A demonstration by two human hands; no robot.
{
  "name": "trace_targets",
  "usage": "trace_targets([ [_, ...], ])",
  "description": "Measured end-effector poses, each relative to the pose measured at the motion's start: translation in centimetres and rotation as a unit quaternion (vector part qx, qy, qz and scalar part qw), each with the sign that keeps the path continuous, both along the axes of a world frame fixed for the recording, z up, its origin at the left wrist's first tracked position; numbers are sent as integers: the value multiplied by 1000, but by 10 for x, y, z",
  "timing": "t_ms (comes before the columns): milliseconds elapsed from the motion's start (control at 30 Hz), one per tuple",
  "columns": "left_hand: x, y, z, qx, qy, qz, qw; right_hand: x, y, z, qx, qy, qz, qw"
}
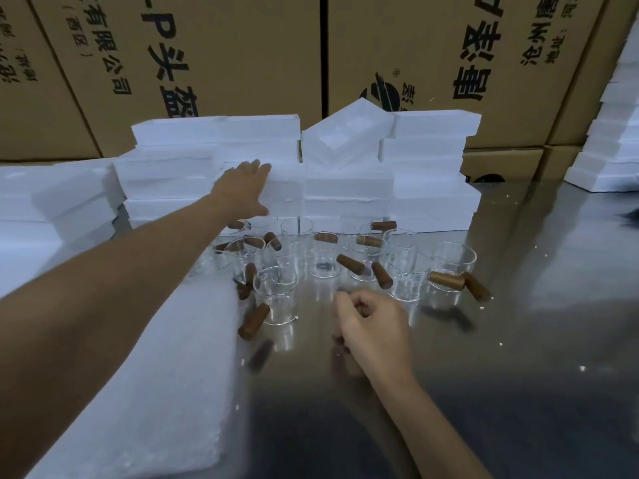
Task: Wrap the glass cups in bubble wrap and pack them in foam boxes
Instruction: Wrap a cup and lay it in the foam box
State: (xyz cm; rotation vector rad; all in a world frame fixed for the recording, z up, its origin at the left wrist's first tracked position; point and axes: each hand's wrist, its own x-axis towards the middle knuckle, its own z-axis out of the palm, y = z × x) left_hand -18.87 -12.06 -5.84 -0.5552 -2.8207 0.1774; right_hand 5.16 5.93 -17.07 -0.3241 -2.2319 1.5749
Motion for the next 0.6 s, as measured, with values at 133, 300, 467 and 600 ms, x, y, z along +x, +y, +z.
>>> trace_targets([
  [133,-7,-3,-1,-56,25,11,998,-1,2,0,9,3,7,1000],
  [300,3,-12,5,36,43,-7,998,0,3,2,-5,2,12,1000],
  [467,30,-17,34,194,62,-14,979,0,4,4,-6,-5,3,1000],
  [600,71,-19,70,417,41,-14,908,3,4,7,-21,-26,11,999],
])
